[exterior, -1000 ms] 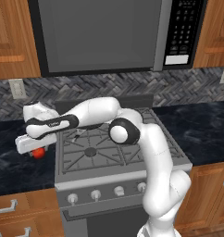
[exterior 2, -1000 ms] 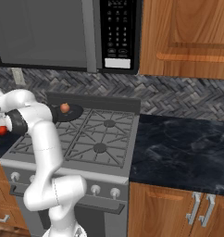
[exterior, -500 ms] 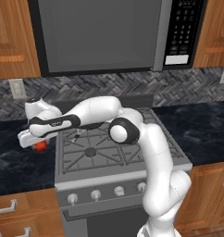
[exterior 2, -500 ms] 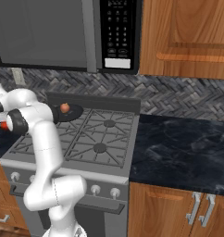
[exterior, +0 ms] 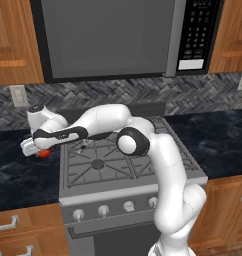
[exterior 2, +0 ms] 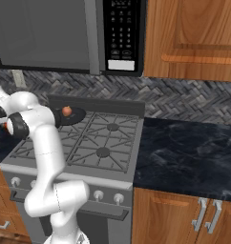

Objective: Place the pan on the rear left burner on the stove. Then place the tomato and the onion in the pan and turn on the rear left burner.

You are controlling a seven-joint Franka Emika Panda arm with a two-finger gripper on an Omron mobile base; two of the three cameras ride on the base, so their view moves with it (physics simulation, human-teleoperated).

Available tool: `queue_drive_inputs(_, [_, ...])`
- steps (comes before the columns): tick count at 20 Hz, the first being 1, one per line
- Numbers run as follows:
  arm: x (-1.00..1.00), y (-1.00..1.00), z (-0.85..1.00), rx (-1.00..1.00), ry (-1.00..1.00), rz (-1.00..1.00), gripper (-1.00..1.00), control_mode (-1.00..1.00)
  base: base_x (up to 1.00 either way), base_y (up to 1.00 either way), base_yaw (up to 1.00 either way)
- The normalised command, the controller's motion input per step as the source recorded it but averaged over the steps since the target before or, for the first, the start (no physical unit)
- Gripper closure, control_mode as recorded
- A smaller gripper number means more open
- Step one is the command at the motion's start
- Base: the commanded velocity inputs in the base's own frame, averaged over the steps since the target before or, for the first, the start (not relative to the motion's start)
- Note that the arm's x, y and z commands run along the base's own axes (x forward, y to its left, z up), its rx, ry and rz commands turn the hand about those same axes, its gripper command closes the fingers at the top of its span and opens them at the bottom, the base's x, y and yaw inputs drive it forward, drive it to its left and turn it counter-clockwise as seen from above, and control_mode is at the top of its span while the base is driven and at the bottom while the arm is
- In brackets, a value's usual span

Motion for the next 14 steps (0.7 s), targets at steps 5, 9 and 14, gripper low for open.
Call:
queue_drive_inputs(5, [0.39,-0.11,0.09,0.00,-0.10,0.00,1.00,-1.00,0.00,0.00,0.00])
queue_drive_inputs(9, [0.40,-0.28,0.12,0.00,-0.08,0.00,1.00,-1.00,0.00,0.00,0.00])
queue_drive_inputs(14, [0.33,-0.47,0.05,0.00,-0.01,-0.01,1.00,-1.00,0.00,0.00,0.00])
